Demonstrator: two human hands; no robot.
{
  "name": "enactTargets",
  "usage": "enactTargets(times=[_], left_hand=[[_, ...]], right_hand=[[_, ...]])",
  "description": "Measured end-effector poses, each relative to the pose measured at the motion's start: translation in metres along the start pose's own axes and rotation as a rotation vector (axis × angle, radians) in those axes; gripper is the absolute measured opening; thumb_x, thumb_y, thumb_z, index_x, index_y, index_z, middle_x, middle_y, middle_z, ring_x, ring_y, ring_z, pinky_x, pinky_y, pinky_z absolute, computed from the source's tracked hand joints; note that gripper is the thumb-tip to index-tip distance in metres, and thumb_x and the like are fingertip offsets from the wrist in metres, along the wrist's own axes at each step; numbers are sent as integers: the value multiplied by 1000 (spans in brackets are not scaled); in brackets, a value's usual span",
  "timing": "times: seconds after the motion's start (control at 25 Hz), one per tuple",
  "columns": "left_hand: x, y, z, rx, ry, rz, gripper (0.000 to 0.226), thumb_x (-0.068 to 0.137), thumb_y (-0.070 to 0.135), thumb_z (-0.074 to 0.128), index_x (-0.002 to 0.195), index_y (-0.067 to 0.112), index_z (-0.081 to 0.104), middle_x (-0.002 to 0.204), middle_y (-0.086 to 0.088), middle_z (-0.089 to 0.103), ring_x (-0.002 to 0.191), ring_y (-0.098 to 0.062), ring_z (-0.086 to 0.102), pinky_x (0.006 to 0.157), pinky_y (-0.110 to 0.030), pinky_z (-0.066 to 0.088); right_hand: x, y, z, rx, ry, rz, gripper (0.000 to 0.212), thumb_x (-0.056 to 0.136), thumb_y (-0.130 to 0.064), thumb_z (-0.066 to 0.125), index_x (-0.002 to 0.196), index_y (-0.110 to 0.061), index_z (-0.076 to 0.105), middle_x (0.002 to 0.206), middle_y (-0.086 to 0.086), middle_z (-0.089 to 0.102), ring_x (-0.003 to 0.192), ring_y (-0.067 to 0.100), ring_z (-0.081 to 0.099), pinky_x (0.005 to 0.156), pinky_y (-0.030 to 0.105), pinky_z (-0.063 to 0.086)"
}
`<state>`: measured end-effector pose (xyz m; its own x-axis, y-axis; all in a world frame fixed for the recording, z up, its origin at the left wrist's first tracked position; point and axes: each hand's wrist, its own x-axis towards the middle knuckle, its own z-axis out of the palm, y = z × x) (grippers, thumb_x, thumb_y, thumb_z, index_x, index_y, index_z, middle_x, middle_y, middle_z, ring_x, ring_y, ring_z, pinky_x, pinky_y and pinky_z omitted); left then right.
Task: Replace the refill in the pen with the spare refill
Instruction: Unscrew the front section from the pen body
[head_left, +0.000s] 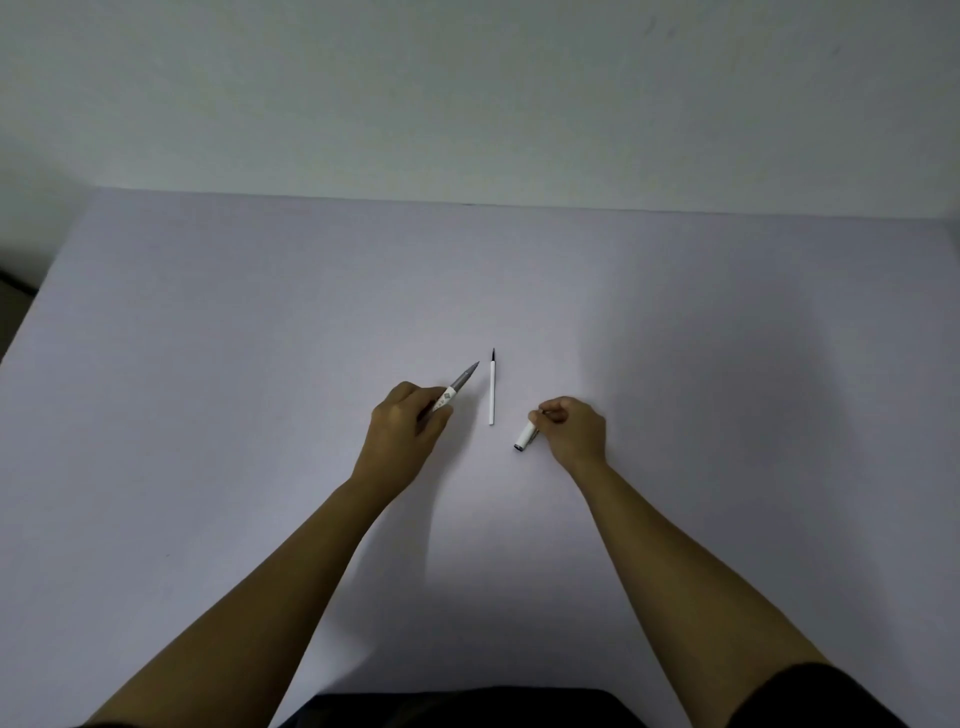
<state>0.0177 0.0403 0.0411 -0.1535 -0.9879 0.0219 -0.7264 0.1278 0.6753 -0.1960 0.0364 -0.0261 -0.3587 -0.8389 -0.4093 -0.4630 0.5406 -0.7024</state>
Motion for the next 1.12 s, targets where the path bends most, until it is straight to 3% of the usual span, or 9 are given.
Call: enactTargets(times=[0.2, 0.36, 0.48, 0.56, 0.72, 0.88, 1.04, 1.12], left_hand=[[0, 5, 1, -22, -6, 35, 18, 87, 11, 59, 104, 9, 65, 83, -3, 53, 68, -15, 49, 62, -10, 32], [-1, 4, -4, -11, -60, 21, 20, 90, 17, 56, 108, 15, 63, 84, 1, 55, 69, -12, 49, 62, -7, 31], [-4, 8, -10, 27, -105, 53, 21, 92, 21, 52, 111, 17, 61, 77, 2, 57, 67, -14, 49, 60, -18, 32], [-6, 12, -15, 51, -94, 75, 19, 91, 21, 53, 106, 13, 63, 74, 3, 56, 64, -14, 48, 57, -17, 30], [-8, 24, -28, 49, -104, 146, 12, 88, 15, 57, 92, 6, 64, 71, 1, 55, 60, -15, 46, 55, -16, 31], [-15, 36, -46, 88, -109, 307, 10, 88, 13, 57, 92, 6, 63, 73, -4, 59, 60, -15, 45, 59, -25, 34], [-20, 38, -59, 253, -125, 405, 20, 93, 27, 51, 103, 12, 60, 80, -5, 60, 68, -21, 51, 56, -31, 39], [-23, 40, -62, 271, -98, 419, 21, 93, 27, 50, 102, 10, 59, 81, -9, 61, 68, -25, 54, 55, -35, 42]], right_hand=[[0, 1, 0, 7, 11, 4, 23, 80, -21, 70, 97, -5, 69, 99, 12, 72, 92, 22, 65, 74, 22, 41], [-3, -4, -14, -54, -26, -41, 28, 84, -26, 66, 102, -3, 67, 104, 13, 71, 98, 25, 65, 82, 25, 46], [-6, -25, -37, -131, 34, -193, 24, 91, -24, 57, 99, -4, 68, 104, 13, 71, 95, 25, 66, 81, 23, 43], [-11, -50, -54, -142, 22, -361, 23, 93, -22, 53, 100, -7, 69, 104, 10, 72, 95, 23, 65, 80, 22, 42], [-34, -96, -77, -220, -260, -630, 29, 96, -26, 46, 106, -11, 68, 109, 5, 71, 99, 17, 64, 86, 24, 46], [-57, -116, -76, -564, -515, -654, 40, 100, -35, 33, 102, -10, 64, 89, 12, 67, 79, 24, 58, 76, 40, 46], [-69, -124, -80, -622, -549, -705, 27, 96, -31, 46, 94, -19, 70, 90, -3, 71, 64, 4, 52, 60, 20, 37], [-74, -128, -84, -552, -516, -764, 15, 88, -28, 60, 92, -20, 71, 85, -7, 69, 69, 0, 53, 64, 14, 34]])
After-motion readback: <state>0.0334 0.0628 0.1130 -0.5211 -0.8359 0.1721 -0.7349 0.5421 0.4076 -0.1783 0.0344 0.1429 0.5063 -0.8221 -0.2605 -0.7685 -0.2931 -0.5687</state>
